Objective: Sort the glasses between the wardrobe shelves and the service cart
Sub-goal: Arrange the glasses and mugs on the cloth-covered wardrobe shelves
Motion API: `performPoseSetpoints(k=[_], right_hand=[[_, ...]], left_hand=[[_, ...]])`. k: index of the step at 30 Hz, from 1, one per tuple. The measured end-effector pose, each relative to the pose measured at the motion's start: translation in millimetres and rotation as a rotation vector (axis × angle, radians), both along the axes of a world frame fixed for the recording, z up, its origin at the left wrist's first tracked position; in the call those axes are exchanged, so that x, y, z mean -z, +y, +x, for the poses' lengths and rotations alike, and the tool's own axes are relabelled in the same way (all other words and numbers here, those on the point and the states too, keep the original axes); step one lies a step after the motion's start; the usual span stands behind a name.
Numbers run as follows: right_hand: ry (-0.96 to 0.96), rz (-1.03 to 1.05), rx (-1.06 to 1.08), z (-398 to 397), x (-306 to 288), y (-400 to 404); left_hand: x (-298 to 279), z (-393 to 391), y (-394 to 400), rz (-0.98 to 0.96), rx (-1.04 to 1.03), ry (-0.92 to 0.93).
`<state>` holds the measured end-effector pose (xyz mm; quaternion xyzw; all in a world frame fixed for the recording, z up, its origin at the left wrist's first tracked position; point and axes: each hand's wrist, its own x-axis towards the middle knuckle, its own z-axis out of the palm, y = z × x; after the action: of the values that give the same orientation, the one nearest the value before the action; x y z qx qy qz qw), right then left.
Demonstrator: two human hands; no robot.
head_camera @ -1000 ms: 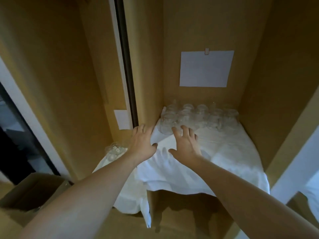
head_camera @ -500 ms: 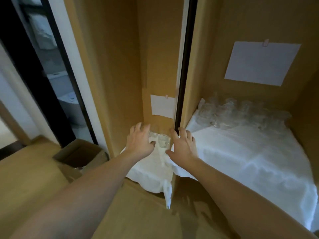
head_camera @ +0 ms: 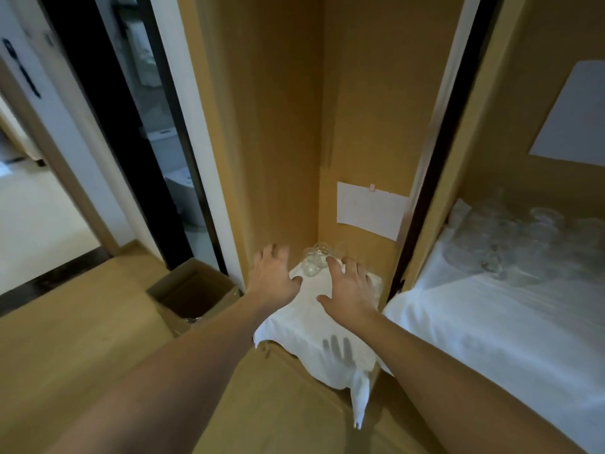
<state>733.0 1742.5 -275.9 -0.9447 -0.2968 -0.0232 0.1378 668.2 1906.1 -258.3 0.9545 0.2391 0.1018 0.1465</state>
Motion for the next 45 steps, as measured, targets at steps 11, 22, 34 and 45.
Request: performPoseSetpoints(k=[11, 22, 34, 45], right_hand=[[0.125, 0.019, -0.012, 79.5, 26.7, 57.6], [0.309, 0.006, 0.254, 137.7, 63.1, 106.4], [0.403, -0.013, 0.596, 166.9, 94.0, 141.8], [0.596, -0.01, 0.72, 203.8, 148.9, 144.3]], left_hand=[[12.3, 85.6, 62.7, -0.077, -0.05, 0.048], [50.6, 181.6, 119.4, -0.12, 0.194, 0.163], [99.2, 279.7, 162.5, -0.145, 0.475, 0.295], [147.0, 328.8, 161.8, -0.237, 0.53, 0.396]])
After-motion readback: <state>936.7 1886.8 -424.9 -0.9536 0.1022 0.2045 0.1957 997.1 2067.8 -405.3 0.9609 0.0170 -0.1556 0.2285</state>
